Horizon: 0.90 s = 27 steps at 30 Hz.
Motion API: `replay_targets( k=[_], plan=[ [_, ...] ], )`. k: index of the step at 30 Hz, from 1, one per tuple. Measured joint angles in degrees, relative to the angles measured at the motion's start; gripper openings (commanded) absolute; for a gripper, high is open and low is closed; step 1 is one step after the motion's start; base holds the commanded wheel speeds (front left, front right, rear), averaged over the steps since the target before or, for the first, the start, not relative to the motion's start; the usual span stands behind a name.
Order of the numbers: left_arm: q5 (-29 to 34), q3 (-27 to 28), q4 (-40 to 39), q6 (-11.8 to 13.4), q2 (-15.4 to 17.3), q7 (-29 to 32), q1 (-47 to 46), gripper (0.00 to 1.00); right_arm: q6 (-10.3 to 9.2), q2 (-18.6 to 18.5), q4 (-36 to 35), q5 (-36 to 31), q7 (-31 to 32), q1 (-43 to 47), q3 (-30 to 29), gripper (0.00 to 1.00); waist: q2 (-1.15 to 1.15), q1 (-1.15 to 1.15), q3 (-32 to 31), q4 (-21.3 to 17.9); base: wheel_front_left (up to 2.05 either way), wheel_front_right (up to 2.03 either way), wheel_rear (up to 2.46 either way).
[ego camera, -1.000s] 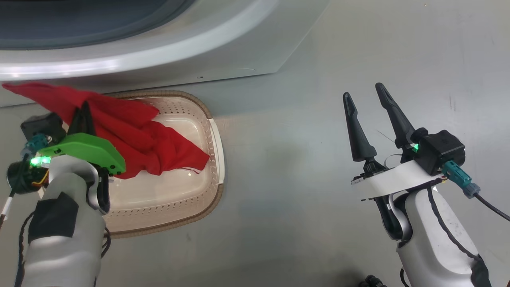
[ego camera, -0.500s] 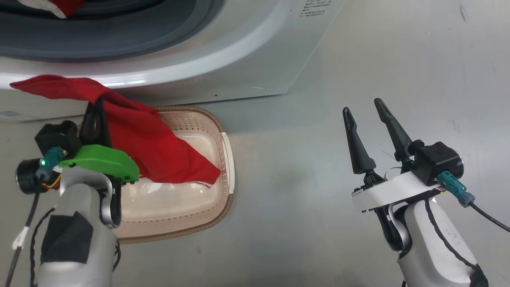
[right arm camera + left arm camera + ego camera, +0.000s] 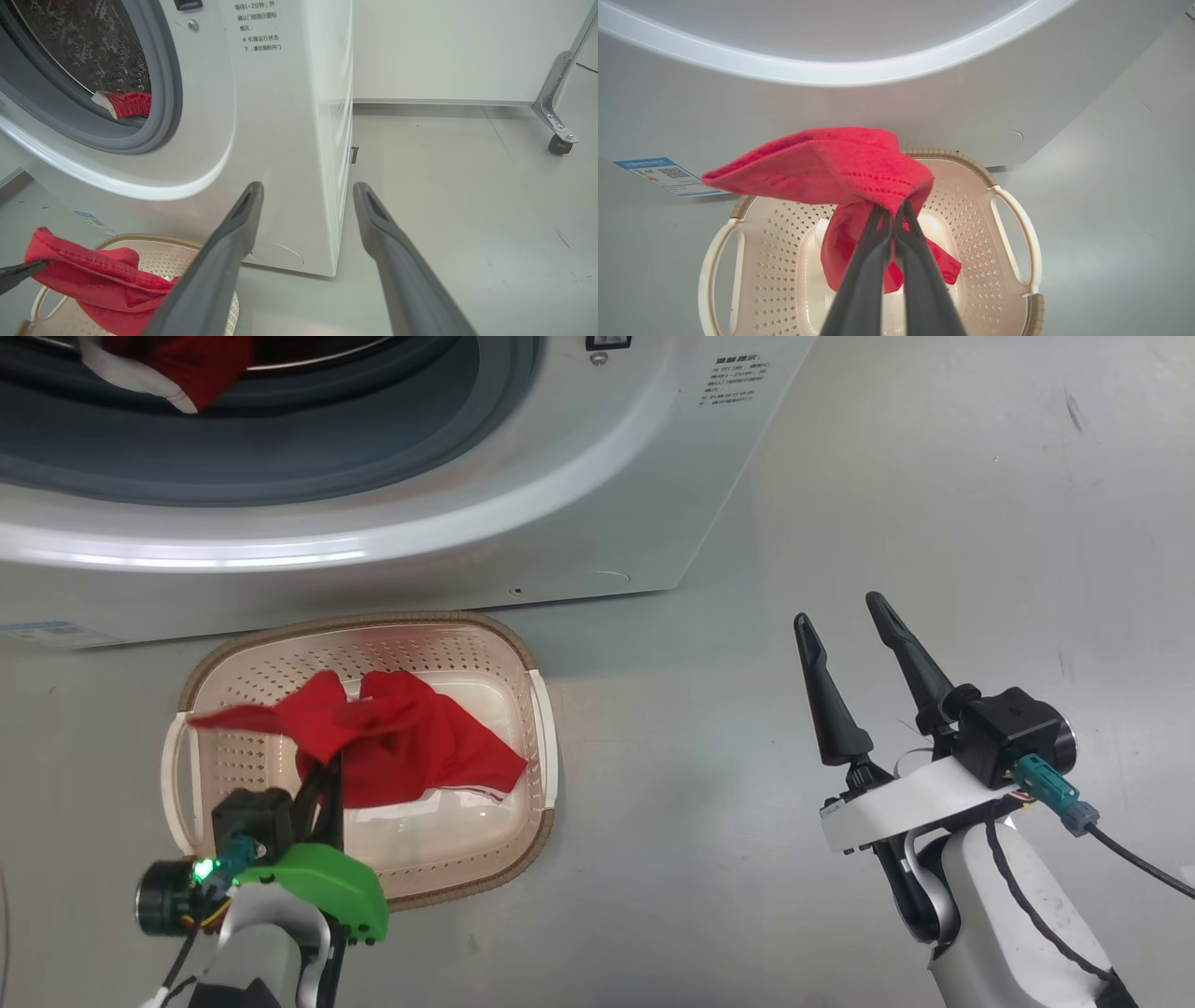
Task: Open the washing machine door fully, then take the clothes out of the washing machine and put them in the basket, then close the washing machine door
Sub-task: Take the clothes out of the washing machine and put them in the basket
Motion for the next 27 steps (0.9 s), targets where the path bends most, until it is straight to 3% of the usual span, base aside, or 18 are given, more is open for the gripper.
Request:
replay_targets(
  k=[14,27],
  plan=[
    [-3.0,-2.0,8.7,-0.5,0.0,0.3,1.6,0.00,0.19,0.0,-0.2,0.1,0.0,0.3,1.2,1.00,0.00,0.00,0.1,-1.3,0.00,0.00,0.00],
    [-6.6,-3.3,17.6,-0.7,-0.1,4.3,-5.3,0.00,0.18,0.0,-0.8,1.7,0.0,0.3,1.9,1.00,0.00,0.00,1.9,-3.6,0.00,0.00,0.00]
  ],
)
